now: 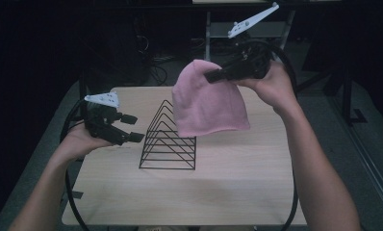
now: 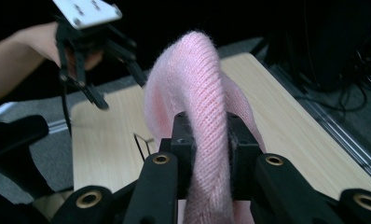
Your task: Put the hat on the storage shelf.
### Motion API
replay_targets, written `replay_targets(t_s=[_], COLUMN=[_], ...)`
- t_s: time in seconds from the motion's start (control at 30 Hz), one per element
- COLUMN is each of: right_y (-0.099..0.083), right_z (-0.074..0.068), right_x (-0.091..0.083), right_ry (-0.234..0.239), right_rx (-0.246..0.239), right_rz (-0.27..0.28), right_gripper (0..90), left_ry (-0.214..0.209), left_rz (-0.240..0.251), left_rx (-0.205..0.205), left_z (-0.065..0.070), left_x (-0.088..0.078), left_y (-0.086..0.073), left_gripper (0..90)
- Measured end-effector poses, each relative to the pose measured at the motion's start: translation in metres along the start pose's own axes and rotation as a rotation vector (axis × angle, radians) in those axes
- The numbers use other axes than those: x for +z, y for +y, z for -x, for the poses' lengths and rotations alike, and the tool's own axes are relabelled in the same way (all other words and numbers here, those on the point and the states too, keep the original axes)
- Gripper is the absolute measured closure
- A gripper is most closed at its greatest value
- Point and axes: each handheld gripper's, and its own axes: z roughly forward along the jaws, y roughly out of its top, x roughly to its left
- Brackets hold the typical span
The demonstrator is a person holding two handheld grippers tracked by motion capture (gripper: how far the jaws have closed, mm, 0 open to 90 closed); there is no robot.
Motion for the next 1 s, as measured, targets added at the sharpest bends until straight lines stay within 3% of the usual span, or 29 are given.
replay_targets(t_s=[0.33, 0.5, 0.67, 0.87, 1.0], right_y=[0.026, 0.035, 0.045, 0.058, 0.064], right_z=[-0.012, -0.016, -0.018, -0.019, -0.021], right_x=[0.015, 0.025, 0.036, 0.047, 0.055], right_ry=[0.034, 0.070, 0.091, 0.115, 0.128], right_rx=[-0.042, -0.058, -0.076, -0.096, -0.104], right_rz=[0.005, 0.009, 0.013, 0.030, 0.030], right_gripper=[76.3, 76.3, 76.3, 76.3, 76.4], left_ry=[-0.029, -0.052, -0.043, -0.040, -0.039], left_rz=[0.037, 0.048, 0.071, 0.067, 0.041], left_rx=[0.058, 0.061, 0.063, 0.056, 0.038], left_z=[0.008, 0.009, 0.005, -0.002, -0.006], left_x=[-0.009, -0.010, -0.012, -0.013, -0.013], left_y=[0.024, 0.032, 0.036, 0.032, 0.028], left_gripper=[24.1, 24.1, 25.3, 34.3, 47.6])
